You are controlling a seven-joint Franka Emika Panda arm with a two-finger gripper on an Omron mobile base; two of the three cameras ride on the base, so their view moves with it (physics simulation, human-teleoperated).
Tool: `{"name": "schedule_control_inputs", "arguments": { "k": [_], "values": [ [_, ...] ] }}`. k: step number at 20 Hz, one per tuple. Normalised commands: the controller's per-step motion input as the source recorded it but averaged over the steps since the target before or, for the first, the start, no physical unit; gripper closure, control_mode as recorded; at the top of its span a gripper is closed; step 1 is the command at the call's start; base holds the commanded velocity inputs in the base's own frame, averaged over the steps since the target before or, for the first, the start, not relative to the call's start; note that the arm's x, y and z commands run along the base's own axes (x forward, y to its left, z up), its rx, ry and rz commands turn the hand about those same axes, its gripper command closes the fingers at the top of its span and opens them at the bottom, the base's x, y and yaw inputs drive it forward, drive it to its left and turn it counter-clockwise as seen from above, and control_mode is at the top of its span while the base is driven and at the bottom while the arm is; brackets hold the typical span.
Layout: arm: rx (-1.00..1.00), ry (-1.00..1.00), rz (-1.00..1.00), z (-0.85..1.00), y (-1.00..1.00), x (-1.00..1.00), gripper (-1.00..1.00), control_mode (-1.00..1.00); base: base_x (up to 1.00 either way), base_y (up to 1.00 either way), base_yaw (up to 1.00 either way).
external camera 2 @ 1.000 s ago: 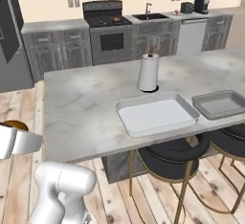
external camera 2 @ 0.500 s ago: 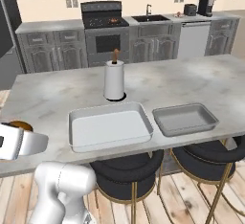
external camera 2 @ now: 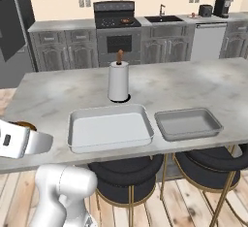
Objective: Place the cold items (broccoli and mushroom) from the fridge in one tupperware on the dining counter. Place the warm items (hot dog and kebab skewer) in the stove area in another tupperware.
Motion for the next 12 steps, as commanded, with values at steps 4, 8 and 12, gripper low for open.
{"name": "schedule_control_inputs", "arguments": {
  "k": [4,8,12],
  "values": [
    [0.06,0.83,0.23,-0.14,-0.04,1.0,1.0,-1.0,0.0,0.0,0.0],
    [-0.04,0.6,0.08,-0.6,0.04,0.96,1.0,-1.0,0.0,0.0,0.0],
    [-0.12,0.39,0.06,-0.71,0.08,0.71,1.0,-1.0,0.0,0.0,0.0]
  ]
}}
